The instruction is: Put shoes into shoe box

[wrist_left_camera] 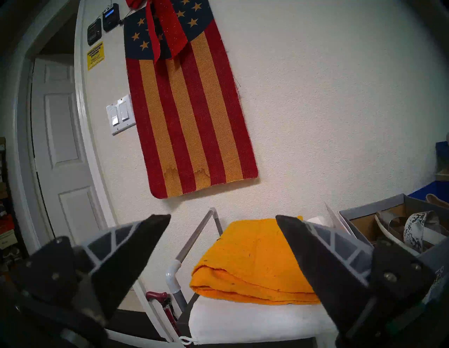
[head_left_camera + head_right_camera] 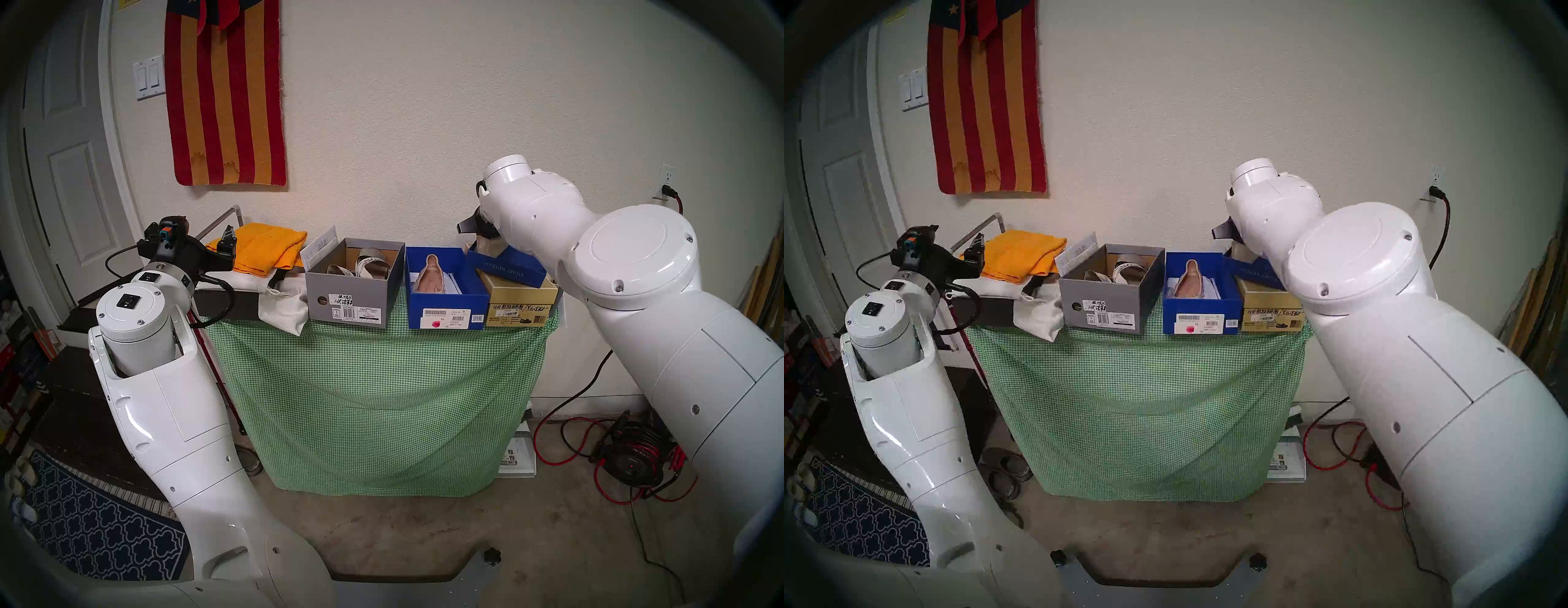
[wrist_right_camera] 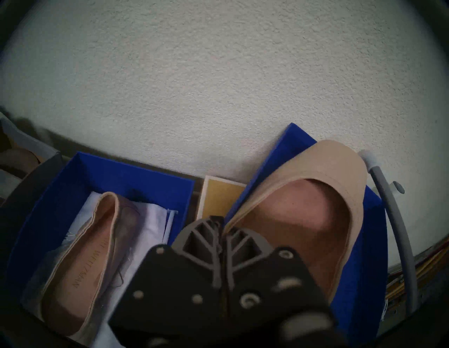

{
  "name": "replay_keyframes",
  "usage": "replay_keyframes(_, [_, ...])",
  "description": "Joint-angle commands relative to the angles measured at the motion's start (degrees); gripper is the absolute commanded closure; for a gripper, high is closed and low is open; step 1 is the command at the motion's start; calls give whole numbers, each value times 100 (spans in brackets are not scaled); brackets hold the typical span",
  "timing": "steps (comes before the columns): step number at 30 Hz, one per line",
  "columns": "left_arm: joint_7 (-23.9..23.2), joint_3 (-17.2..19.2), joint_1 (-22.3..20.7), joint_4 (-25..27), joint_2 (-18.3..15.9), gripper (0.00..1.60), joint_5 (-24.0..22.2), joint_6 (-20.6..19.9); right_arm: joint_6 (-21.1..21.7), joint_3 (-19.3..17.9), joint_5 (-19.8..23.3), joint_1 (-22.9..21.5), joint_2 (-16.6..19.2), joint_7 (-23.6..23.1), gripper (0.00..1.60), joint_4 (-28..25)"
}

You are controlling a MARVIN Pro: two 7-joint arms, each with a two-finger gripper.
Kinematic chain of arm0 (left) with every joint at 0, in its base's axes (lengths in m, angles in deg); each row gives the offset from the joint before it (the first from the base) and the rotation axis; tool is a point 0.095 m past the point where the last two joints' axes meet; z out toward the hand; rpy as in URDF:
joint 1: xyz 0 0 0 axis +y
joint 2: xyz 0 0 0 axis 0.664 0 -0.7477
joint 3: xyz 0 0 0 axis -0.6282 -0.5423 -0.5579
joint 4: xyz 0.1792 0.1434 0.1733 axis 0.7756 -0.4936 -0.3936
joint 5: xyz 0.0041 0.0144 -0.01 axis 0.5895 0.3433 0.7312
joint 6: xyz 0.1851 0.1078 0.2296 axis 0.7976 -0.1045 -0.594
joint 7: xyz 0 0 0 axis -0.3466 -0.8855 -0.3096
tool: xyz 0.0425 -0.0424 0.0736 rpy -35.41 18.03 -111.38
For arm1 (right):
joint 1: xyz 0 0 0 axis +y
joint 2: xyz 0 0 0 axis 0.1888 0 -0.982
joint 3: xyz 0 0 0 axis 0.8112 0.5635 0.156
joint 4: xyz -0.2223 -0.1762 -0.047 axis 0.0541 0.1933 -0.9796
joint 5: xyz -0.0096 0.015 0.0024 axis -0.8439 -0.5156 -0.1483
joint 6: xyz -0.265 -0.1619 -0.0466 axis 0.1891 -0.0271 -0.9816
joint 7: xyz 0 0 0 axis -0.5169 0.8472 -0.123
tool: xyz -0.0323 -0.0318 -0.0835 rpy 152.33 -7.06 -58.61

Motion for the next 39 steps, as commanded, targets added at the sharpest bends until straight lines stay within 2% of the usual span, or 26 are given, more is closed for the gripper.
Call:
replay_keyframes(1, [7,-12,1,11,-14,0,-14,-5,9,103,-98,-286,59,-15,160,-107])
replay_keyframes(8, [6,-12,1,12,-14,0,-14,-6,16,122,-151,-256,30,-38,160,-112])
replay_keyframes(13, [2,-10,-3,9,-17,0,-12,-6,355,112,-186,-291,57,-275,160,33])
replay_keyframes(16, [2,-9,-2,10,-13,0,-11,-5,376,101,-181,-281,91,-334,160,37])
replay_keyframes(20, [-2,-5,-5,10,-8,0,-6,-1,290,54,-169,-50,474,-610,160,39])
replay_keyframes(24, [-5,-3,-7,9,-7,0,-3,0,245,84,-214,54,605,-745,160,43])
replay_keyframes(26, [-7,-2,-9,8,-8,0,-2,-1,210,92,-231,108,680,-840,72,44])
replay_keyframes(27, [-7,-2,-9,8,-6,0,-1,0,191,101,-246,130,723,-879,0,41])
replay_keyframes(32, [-11,1,-11,7,-4,0,2,2,94,123,-315,175,970,-1104,0,22])
replay_keyframes(39, [-16,4,-14,7,-3,0,6,3,-38,176,-397,179,1105,-1376,0,5])
